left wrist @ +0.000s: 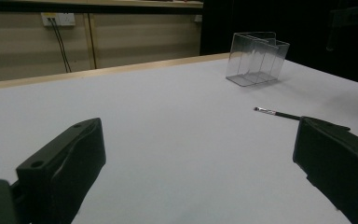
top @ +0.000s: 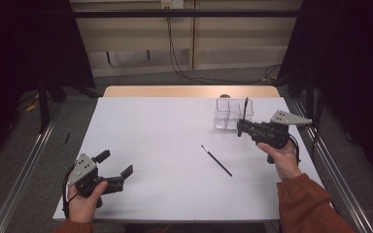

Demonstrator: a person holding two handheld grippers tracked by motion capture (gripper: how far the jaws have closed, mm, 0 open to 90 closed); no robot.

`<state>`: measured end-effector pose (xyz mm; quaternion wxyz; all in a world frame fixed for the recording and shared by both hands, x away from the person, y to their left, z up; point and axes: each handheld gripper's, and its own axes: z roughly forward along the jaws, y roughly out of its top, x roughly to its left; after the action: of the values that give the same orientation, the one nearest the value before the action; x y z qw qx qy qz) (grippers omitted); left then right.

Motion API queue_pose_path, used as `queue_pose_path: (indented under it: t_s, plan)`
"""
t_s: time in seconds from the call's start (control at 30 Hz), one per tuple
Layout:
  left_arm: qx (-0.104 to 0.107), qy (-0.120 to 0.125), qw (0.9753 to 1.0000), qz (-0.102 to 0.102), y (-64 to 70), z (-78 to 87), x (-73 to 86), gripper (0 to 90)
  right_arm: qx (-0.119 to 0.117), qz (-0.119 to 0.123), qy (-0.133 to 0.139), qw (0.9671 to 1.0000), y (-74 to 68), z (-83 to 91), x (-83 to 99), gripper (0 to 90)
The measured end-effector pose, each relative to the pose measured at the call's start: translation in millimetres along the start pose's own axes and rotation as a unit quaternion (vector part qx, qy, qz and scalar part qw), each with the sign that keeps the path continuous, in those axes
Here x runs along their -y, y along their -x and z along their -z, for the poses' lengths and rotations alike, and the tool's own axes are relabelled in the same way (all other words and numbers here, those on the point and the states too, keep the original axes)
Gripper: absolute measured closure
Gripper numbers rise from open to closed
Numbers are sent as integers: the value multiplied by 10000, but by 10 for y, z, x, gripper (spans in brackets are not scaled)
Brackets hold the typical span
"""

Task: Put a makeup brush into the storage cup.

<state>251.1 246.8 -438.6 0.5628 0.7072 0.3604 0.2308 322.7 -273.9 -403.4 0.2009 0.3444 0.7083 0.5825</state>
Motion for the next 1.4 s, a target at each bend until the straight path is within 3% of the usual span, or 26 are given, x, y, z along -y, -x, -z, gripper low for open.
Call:
queue_pose_path:
  t_s: [0.53,0.9,1.13,1.33,1.4]
  plan:
    - [22,8,10000,48,1,31,-23,28,380,-49,167,9991,275,-1,-144,803]
    - [-29,-30,10000,-39,4,25,-3,28,652,-34,127,9978,463,-152,-232,803]
    - [-59,-25,10000,-13,-3,24,2,28,870,-45,-34,9962,602,-276,-256,803]
    - [29,14,10000,-16,-13,19,6,27,1010,-89,42,9948,693,-352,-315,803]
    - [19,-4,10000,4,-16,15,12,27,1148,9,10,9934,717,-382,-323,803]
